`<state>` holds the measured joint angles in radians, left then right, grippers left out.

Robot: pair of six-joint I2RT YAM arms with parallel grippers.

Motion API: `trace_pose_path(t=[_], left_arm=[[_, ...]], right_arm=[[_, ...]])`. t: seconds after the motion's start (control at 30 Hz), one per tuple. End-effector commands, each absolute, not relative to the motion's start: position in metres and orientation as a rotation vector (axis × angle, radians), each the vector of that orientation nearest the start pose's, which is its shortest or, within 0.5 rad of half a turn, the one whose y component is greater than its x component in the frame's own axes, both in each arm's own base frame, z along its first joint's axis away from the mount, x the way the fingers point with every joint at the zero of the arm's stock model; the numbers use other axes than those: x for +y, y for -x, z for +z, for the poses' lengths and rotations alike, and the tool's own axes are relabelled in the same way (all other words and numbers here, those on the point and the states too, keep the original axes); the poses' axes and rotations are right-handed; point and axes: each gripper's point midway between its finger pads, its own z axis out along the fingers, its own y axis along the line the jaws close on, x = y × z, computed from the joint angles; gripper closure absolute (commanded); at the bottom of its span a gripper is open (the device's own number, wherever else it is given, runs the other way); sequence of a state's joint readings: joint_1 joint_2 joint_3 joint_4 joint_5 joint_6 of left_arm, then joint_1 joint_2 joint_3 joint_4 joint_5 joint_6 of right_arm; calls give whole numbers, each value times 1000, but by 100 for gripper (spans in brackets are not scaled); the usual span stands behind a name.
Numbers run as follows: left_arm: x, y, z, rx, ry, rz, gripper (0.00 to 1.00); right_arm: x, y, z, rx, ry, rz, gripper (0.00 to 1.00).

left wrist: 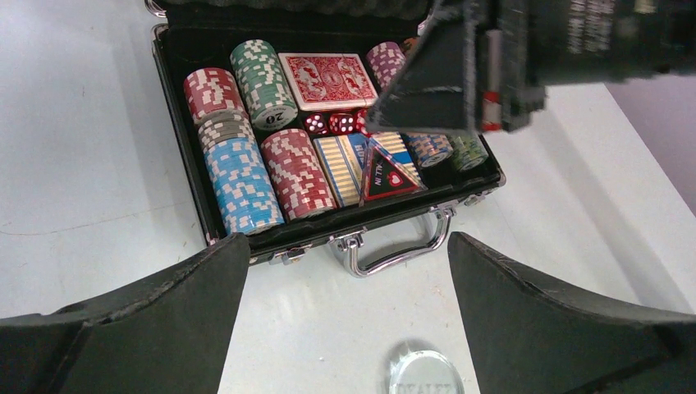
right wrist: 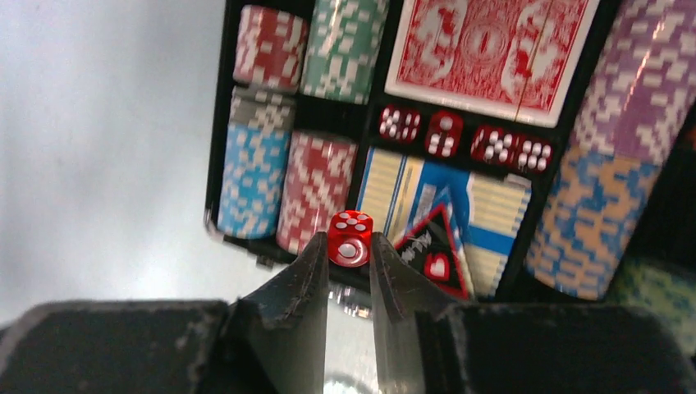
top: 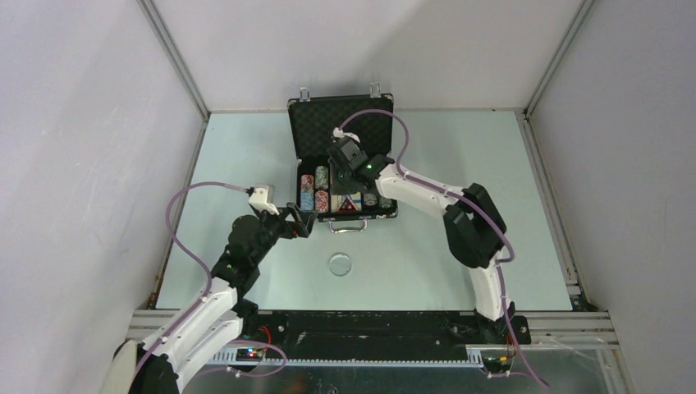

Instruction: Pack up texas hold em set

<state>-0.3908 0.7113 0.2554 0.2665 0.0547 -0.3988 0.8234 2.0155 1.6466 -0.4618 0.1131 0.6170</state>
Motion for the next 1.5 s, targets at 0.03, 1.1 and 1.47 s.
trace_pose_path(t=[0.03, 1.1, 1.47], left_arm=[[-140, -277, 167, 1748, -52, -604, 2], [-141, -275, 172, 1733, -54, -616, 2], [-141, -274, 172, 1732, -55, -616, 2]], right_arm=[[403, -396, 111, 2414, 165, 530, 76], [391, -407, 54, 2538, 78, 432, 72], [389, -400, 54, 2558, 98, 404, 69]])
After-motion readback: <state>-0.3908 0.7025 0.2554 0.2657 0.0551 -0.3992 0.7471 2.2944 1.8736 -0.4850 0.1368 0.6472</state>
